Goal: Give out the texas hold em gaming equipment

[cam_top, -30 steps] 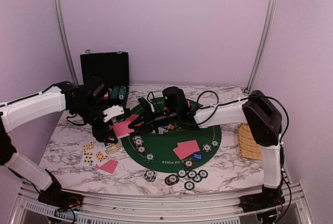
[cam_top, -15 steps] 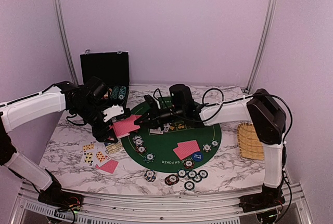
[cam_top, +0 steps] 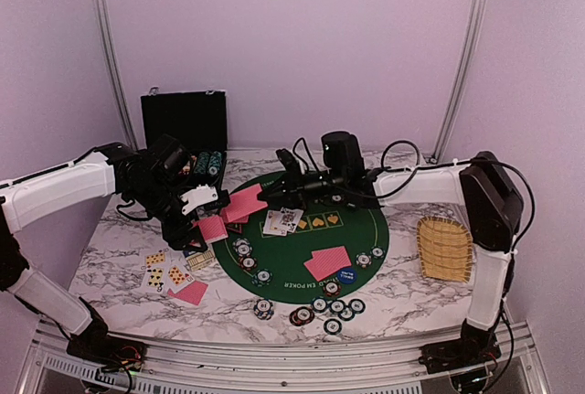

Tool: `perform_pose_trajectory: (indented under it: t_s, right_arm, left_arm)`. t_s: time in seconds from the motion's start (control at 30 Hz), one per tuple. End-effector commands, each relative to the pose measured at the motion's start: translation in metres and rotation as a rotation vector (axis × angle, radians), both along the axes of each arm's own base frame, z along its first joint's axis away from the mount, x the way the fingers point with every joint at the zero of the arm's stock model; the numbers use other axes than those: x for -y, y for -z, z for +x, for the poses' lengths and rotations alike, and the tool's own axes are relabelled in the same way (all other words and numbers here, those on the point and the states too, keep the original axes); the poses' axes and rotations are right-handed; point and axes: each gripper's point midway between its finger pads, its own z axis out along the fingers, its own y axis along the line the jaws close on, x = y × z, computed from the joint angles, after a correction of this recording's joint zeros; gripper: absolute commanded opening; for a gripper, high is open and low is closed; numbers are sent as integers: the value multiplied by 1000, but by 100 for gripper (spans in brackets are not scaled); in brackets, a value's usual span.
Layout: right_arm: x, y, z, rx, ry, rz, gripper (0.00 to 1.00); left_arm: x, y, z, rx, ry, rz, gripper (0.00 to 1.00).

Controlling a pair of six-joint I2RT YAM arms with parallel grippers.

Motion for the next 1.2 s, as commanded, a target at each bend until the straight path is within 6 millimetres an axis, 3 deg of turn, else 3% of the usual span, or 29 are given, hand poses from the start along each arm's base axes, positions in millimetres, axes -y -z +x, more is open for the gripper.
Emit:
perform_pose_trajectory:
  t_s: [0.0,0.13,0.27,0.57,0.63,0.87,1.17]
  right_arm:
    - [25,-13,15,81,39,-42,0]
    - [41,-9,33,142,82,-126,0]
    - [66,19,62,283,159,-450,0]
    - [122,34,126,726,312,-1096,0]
    - [123,35,132,840,312,-1241,0]
    - [113,48,125,1197,260,-1673,0]
    - [93,92,122,1347,137,-1828,0]
  left_arm:
    - [1,-12,1,20,0,-26,0]
    - [0,-11,2,23,-1,-22,0]
    - [0,-11,1,23,0,-22,0]
    - [-1,-10,0,20,-3,-21,0]
    - [-1,-11,0,20,-4,-24,0]
    - [-1,-11,1,23,-5,-21,0]
    - [0,-11,2,18,-6,-24,0]
